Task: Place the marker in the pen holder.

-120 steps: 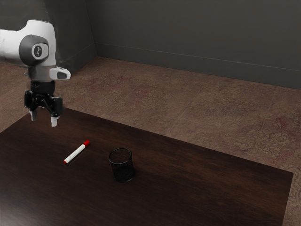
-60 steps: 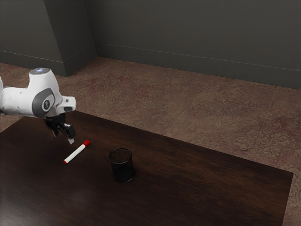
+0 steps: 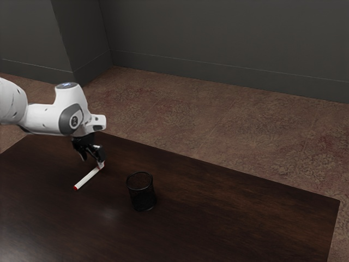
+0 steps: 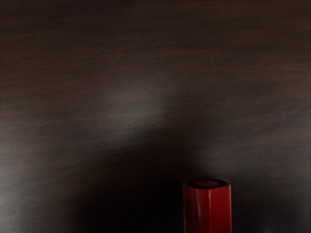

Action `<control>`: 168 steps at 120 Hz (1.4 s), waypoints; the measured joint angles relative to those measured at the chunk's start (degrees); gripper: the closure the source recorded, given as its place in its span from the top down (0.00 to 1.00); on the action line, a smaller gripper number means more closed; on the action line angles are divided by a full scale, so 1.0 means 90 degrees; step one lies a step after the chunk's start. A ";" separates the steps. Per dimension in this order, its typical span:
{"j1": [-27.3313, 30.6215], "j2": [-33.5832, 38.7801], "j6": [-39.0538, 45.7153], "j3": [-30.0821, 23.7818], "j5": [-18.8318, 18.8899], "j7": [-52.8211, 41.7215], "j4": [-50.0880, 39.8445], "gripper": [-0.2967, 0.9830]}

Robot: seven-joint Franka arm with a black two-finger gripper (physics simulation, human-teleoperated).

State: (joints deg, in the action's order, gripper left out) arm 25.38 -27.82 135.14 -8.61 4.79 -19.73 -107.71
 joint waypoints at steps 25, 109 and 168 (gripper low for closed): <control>-0.0111 -0.0174 -0.0016 0.0000 0.0004 -0.0021 0.0235 0.77; -0.0267 -0.0322 -0.0862 0.0097 -0.0072 -0.0027 0.0569 0.66; -0.0293 -0.0321 -0.1033 0.0088 -0.0030 0.0041 0.0569 0.20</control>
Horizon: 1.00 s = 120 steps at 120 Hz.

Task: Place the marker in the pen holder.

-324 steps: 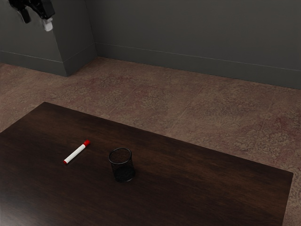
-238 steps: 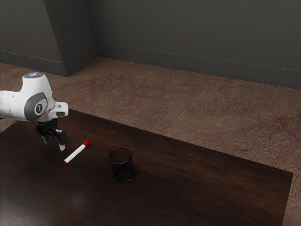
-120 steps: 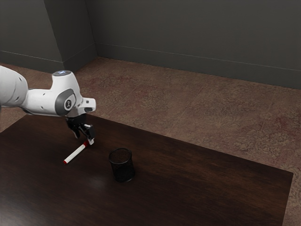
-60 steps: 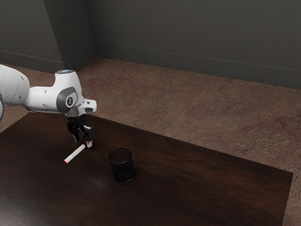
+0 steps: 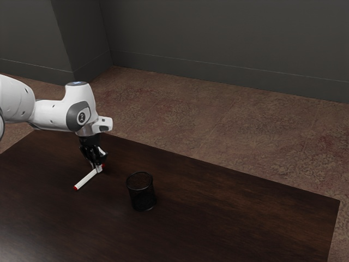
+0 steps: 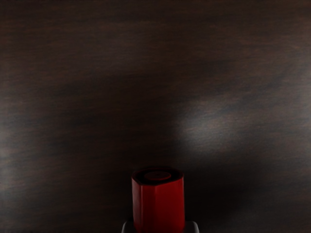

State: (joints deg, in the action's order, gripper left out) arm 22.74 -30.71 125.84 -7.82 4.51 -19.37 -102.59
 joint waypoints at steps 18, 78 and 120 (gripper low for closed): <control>-0.0099 0.0300 -0.0043 -0.0013 0.0080 0.0072 -0.0001 0.17; -0.1577 0.2306 -0.0692 -0.0575 0.0121 0.0608 -0.0052 0.15; -0.1908 0.2038 -0.0455 -0.0577 0.0083 0.0956 -0.0168 0.15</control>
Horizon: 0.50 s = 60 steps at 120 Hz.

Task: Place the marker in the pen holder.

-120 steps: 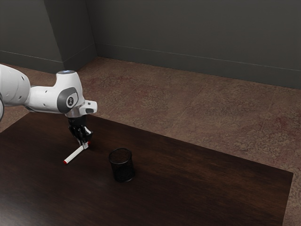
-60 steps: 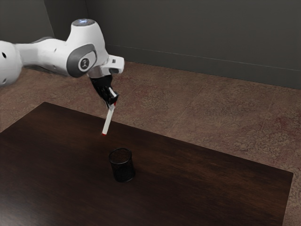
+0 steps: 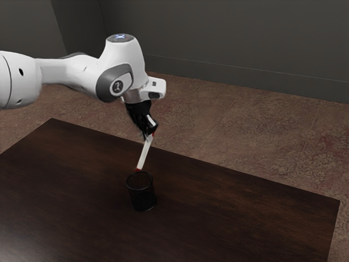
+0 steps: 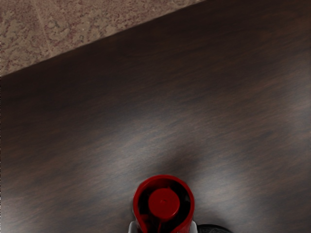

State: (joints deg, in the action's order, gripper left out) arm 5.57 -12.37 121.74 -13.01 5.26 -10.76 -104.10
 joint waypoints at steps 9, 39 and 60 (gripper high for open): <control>-0.0048 0.0326 0.0004 -0.0001 -0.0003 0.0059 -0.0135 0.15; -0.0167 0.1277 0.0023 0.0002 -0.0197 0.0213 -0.1291 0.15; -0.0240 0.1340 0.0047 0.0010 -0.0363 0.0226 -0.1511 0.19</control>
State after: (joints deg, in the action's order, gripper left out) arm 3.41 -0.32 122.17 -12.92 1.99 -8.73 -117.70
